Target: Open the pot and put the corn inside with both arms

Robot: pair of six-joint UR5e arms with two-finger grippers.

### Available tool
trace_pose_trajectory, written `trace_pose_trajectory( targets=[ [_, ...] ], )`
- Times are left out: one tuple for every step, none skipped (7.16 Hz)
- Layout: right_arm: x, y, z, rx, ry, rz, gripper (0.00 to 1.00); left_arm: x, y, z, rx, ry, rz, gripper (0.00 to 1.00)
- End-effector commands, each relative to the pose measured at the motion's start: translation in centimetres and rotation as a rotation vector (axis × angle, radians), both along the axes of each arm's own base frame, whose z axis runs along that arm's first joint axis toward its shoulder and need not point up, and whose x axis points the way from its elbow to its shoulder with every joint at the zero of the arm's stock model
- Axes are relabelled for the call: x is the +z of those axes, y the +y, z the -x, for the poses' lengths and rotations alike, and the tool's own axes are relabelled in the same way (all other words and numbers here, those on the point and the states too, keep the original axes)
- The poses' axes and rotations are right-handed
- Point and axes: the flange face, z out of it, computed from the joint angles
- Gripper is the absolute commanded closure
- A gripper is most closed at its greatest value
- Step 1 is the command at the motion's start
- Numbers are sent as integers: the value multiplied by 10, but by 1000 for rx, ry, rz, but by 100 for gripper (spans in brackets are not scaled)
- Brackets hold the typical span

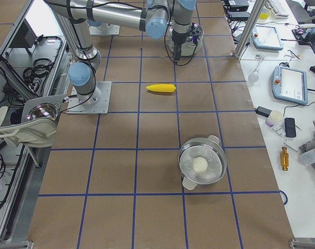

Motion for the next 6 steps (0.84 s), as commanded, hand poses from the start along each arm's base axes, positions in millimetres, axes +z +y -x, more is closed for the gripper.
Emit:
trace_pose_trajectory(
  targets=[
    [-103, 24, 7, -28, -9, 2, 0, 1, 5, 0, 1, 0, 3, 0],
    [-160, 47, 3, -30, 4, 66, 0, 3, 6, 0, 1, 0, 6, 0],
    [-188, 60, -3, -51, 11, 112, 0, 1, 5, 0, 2, 2, 3, 0],
    [-199, 55, -5, -45, 13, 126, 0, 1, 5, 0, 4, 2, 3, 0],
    [-218, 54, -6, -43, 9, 99, 2, 1, 6, 0, 2, 2, 3, 0],
    [-222, 55, -7, -31, 11, 94, 16, 2, 7, 0, 4, 2, 5, 0]
  ],
)
